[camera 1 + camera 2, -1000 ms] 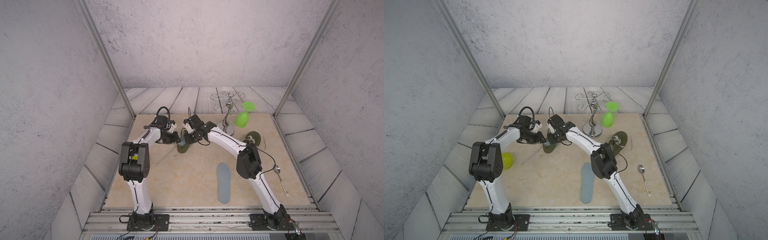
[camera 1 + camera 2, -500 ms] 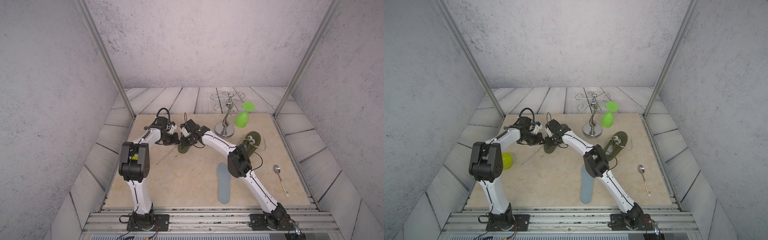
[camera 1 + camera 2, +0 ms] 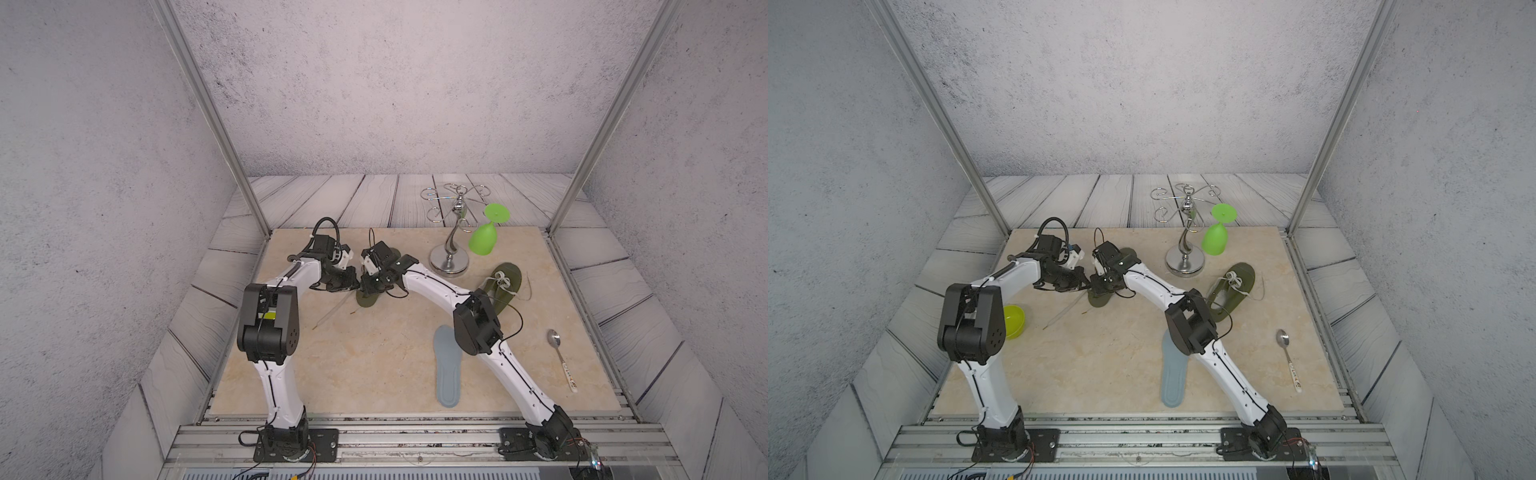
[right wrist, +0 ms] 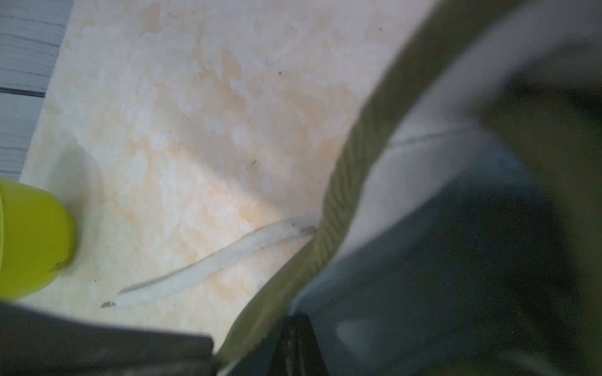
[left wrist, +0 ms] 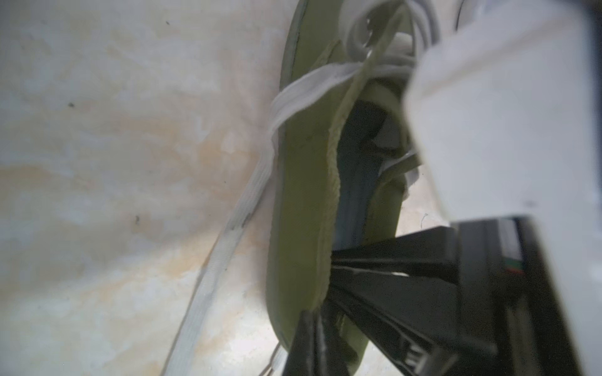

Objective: Insert the insole into the shoe
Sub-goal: Adjust the shoe at the center of the board.

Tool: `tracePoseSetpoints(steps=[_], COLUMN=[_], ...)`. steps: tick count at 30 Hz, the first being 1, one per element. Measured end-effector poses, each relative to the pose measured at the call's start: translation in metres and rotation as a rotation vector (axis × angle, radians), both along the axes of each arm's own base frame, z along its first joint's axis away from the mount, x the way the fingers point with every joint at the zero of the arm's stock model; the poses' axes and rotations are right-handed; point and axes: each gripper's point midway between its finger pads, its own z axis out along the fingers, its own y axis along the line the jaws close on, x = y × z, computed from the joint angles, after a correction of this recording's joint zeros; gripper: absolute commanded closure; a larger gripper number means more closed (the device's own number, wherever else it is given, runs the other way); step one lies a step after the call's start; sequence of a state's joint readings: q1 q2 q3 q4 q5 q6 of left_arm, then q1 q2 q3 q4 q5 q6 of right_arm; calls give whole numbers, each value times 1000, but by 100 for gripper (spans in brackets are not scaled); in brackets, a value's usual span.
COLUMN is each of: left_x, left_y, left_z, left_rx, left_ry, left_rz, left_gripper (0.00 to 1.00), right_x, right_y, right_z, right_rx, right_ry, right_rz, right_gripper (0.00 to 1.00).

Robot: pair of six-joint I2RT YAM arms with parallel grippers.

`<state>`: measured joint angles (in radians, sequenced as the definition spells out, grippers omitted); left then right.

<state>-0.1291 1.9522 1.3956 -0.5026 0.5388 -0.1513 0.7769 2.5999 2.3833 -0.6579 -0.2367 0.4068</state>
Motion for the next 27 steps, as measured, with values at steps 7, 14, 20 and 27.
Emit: tracePoseSetpoints(steps=[7, 14, 20, 27], left_x=[-2, 18, 16, -26], left_y=[28, 52, 47, 27], left_z=[2, 10, 6, -11], left_rx=[86, 115, 84, 16], left_ry=[-31, -71, -63, 21], left_rz=[106, 180, 178, 182], left_gripper=[100, 100, 100, 100], right_x=[-14, -38, -49, -52], right_y=[-25, -57, -73, -77], right_z=[69, 133, 135, 126], right_rx=[-5, 22, -4, -26], right_ry=[-77, -158, -166, -148], right_rz=[-6, -14, -19, -19], right_gripper=[92, 90, 88, 86])
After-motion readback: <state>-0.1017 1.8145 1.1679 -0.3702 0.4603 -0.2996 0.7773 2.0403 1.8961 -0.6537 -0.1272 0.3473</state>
